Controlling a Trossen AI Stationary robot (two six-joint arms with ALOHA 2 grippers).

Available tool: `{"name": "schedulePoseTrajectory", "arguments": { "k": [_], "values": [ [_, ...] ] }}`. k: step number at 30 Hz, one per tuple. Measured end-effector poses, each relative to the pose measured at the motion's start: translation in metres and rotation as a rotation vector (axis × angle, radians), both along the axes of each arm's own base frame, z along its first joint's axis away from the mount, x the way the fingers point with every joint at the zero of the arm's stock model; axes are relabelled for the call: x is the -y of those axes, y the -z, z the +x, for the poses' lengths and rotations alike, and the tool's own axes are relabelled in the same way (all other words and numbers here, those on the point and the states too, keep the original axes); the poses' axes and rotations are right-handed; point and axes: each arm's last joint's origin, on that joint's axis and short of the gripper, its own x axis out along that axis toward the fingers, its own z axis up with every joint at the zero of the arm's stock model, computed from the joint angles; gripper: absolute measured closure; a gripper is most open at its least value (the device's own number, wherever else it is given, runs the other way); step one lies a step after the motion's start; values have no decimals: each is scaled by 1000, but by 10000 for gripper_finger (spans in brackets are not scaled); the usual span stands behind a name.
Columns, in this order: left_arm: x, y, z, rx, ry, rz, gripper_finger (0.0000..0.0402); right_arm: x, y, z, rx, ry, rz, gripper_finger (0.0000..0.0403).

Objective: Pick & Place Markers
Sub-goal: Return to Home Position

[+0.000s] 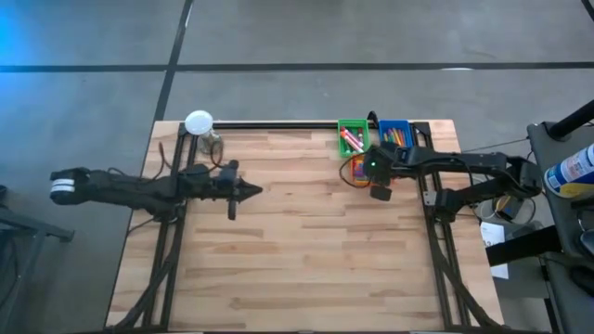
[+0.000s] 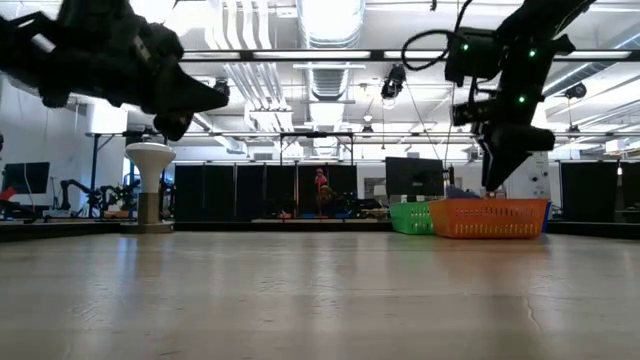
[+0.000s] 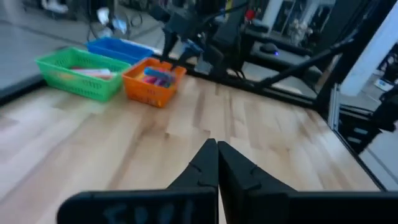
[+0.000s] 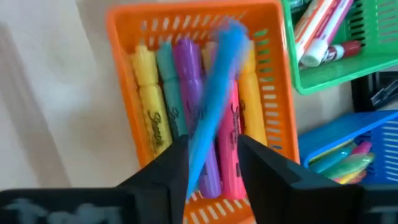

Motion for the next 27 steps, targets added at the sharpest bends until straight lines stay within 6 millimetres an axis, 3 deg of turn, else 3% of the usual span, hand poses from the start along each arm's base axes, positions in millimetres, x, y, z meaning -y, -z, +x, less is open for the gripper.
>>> {"name": "schedulePoseTrajectory", "arguments": {
  "k": [6, 12, 18, 27],
  "values": [
    [0, 10, -20, 57, -75, 66, 401, -8, -16, -10, 159, 16, 26, 253],
    [1, 20, -37, 93, -121, 158, 401, -19, -19, -25, 575, -8, 92, 311],
    [1, 24, -50, 140, -165, 201, 401, -32, -7, -36, 929, -115, 24, 387],
    [2, 27, -64, 109, -197, 191, 401, -44, 19, -60, 1165, -191, 26, 394]
  ]
}}
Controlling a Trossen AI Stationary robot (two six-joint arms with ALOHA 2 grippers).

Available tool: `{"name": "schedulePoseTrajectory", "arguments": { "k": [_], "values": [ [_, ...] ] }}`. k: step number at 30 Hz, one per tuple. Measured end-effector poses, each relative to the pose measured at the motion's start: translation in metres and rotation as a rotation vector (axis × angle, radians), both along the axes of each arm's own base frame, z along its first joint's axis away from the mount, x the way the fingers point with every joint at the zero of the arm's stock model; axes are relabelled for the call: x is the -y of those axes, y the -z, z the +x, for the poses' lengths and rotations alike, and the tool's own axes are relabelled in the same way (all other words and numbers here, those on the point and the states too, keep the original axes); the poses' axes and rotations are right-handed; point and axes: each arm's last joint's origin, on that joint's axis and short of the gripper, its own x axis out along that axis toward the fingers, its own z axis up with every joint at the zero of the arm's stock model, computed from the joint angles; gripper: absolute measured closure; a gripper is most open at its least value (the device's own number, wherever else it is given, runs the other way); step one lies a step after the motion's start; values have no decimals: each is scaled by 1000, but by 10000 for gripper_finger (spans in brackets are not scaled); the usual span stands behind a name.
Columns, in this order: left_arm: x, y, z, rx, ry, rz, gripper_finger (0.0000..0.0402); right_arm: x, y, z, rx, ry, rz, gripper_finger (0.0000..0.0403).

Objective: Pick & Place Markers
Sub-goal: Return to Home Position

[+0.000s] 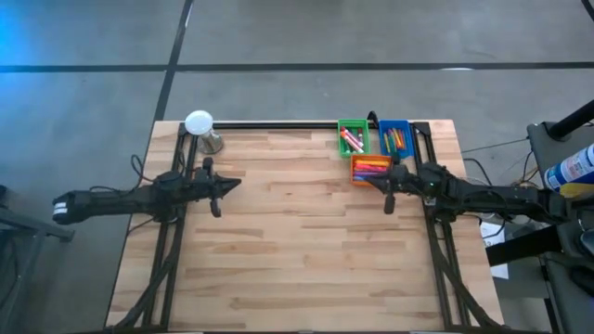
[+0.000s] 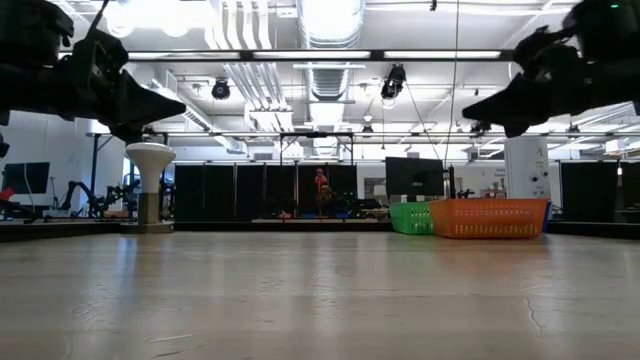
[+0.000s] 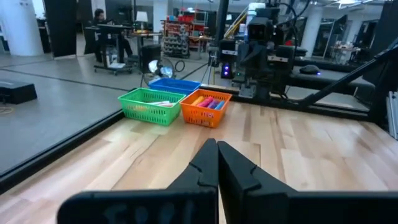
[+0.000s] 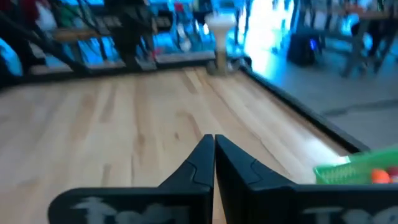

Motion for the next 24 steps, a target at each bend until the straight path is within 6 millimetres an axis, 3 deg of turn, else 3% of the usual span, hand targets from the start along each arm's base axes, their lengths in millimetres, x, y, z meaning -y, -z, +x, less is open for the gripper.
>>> {"name": "schedulePoseTrajectory", "arguments": {
  "k": [8, 15, 24],
  "values": [
    [1, 2, -14, 49, -16, -19, 401, -8, 8, -23, 191, -56, -31, 394],
    [0, 6, -17, 29, -31, -37, 402, -11, 6, -39, 238, -33, -49, 394],
    [-1, 5, -18, 33, -56, -18, 402, -12, 5, -39, 250, 26, -54, 394]
  ]
}}
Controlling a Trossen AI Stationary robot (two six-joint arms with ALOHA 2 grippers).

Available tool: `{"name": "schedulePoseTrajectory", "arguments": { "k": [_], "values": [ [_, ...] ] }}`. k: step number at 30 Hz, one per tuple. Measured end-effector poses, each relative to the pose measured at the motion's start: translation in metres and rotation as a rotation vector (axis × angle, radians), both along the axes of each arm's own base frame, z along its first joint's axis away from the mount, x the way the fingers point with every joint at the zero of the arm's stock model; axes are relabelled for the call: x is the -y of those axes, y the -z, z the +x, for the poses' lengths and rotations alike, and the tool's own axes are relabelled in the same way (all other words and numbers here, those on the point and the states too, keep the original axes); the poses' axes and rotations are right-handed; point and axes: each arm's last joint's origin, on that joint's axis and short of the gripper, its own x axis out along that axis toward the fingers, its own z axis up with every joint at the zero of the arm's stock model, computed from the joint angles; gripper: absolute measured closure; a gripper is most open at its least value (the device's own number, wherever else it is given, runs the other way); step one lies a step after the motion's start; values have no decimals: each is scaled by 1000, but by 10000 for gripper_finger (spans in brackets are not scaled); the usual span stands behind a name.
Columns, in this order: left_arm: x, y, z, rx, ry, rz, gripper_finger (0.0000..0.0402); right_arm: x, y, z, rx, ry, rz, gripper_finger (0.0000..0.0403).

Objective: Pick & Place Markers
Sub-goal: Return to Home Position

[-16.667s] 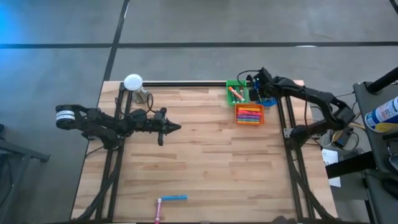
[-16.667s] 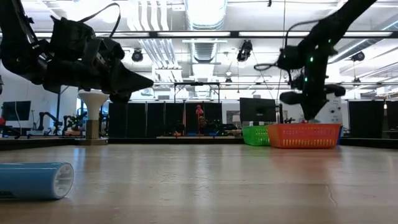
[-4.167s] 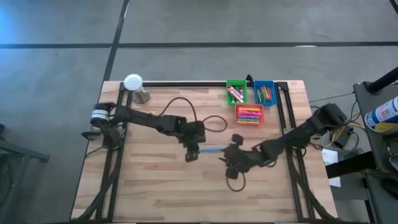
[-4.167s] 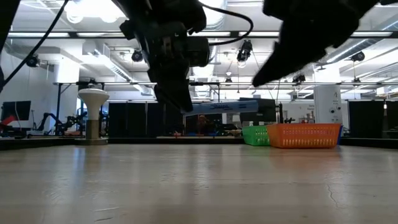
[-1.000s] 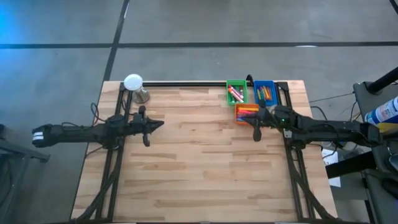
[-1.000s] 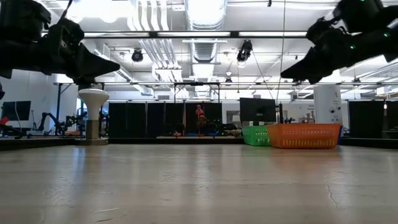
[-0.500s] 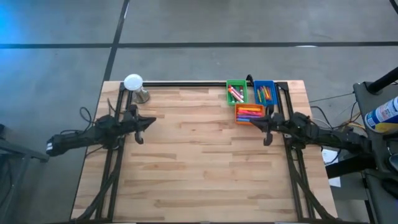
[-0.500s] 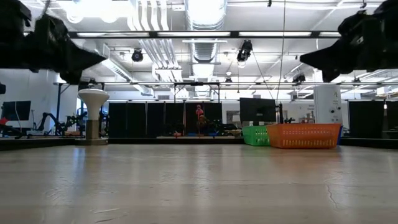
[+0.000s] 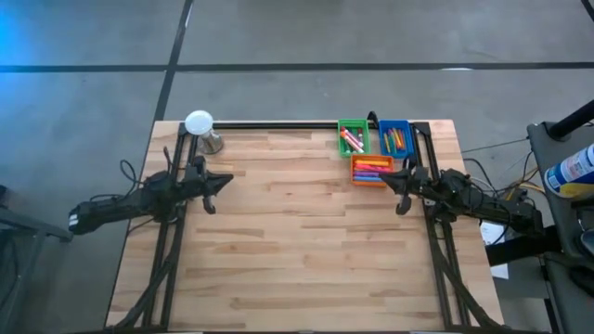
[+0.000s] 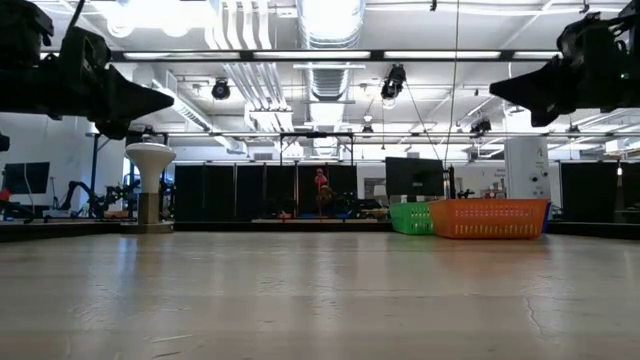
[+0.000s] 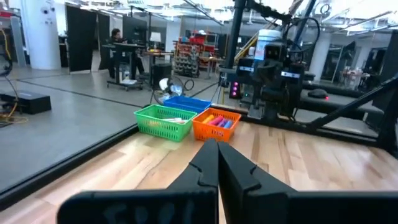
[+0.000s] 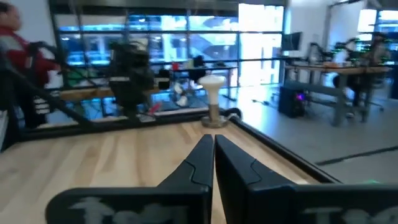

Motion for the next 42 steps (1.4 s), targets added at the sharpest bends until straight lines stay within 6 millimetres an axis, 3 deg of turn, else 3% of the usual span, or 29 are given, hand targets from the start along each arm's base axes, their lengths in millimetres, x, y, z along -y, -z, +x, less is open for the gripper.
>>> {"name": "schedulePoseTrajectory", "arguments": {
  "k": [10, 42],
  "values": [
    [-9, 0, -3, 17, -347, -50, 402, 4, 6, 0, -52, 121, 55, 394],
    [-9, 1, -3, 4, -351, -45, 402, 4, 5, 1, -34, 123, 90, 394]
  ]
}}
